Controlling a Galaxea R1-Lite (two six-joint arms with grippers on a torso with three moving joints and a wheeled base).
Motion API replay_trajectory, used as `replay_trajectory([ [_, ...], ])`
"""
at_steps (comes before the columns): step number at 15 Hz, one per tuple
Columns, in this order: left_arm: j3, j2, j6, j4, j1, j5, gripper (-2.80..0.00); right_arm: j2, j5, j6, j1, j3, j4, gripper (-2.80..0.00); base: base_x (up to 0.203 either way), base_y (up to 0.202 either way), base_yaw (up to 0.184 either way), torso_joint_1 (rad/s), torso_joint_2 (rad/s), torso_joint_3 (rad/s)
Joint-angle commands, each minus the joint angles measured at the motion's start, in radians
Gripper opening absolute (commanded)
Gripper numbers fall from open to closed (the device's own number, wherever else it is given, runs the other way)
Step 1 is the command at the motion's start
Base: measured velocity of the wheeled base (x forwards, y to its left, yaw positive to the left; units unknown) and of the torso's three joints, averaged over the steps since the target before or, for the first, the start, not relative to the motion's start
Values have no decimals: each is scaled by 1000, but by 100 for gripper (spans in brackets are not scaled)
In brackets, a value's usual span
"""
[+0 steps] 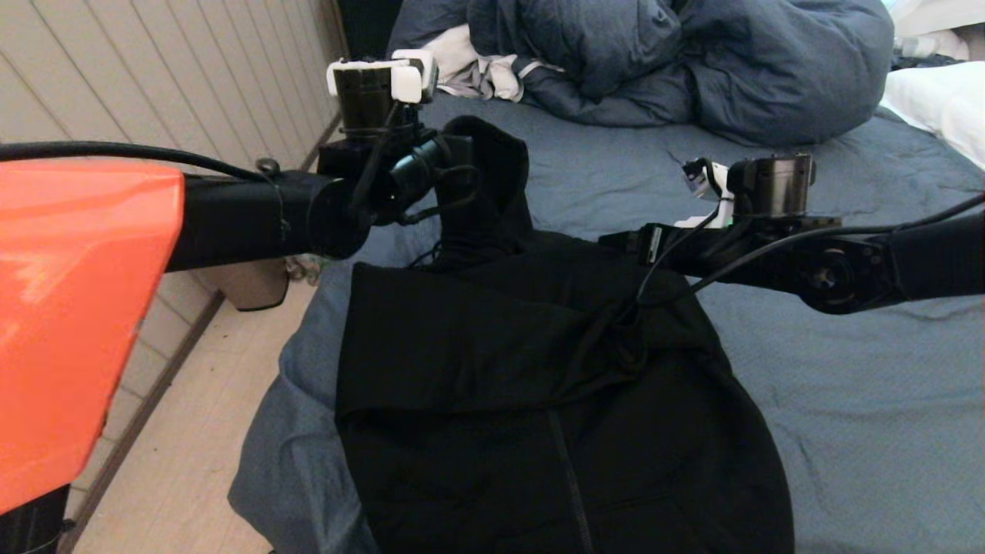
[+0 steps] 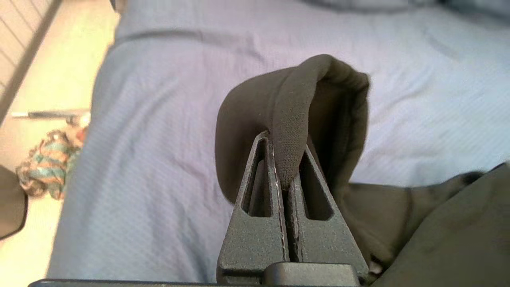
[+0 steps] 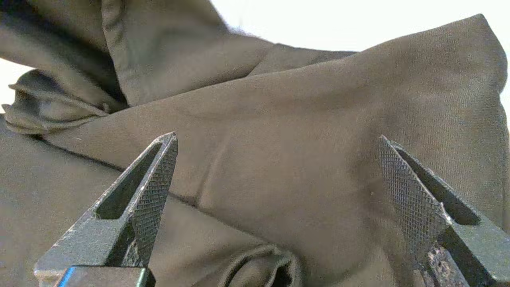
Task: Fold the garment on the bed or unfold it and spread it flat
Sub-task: Fold the black sweatshirt
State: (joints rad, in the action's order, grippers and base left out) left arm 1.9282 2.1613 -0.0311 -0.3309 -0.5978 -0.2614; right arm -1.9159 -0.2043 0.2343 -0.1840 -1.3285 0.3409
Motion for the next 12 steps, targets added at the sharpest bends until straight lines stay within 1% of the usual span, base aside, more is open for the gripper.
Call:
replay_trajectory([
  [1,-30,-67,1,-2,-9,-5,-280,31,-1,2,0,16,1,0,0,0,0,0,0,0],
  [3,-103,-123,2,-3,-25,-7,-280,35,-2,35,-2,6,0,0,0,0,0,0,0,0],
  [6,-267,-201,6,-21,-74,-29,-280,28,0,110,-6,-65,-30,0,0,0,0,0,0,0],
  [7,-342,-225,6,-47,-93,-36,-280,26,0,131,-7,-101,-55,0,0,0,0,0,0,0],
  [9,-501,-288,2,-136,-138,-60,-280,20,0,188,-7,-201,-140,0,0,0,0,0,0,0],
  [10,-547,-336,0,-171,-165,-80,-280,8,1,219,-6,-253,-182,0,0,0,0,0,0,0],
  [12,-585,-409,-2,-191,-193,-101,-280,-20,1,281,-6,-327,-266,0,0,0,0,0,0,0],
])
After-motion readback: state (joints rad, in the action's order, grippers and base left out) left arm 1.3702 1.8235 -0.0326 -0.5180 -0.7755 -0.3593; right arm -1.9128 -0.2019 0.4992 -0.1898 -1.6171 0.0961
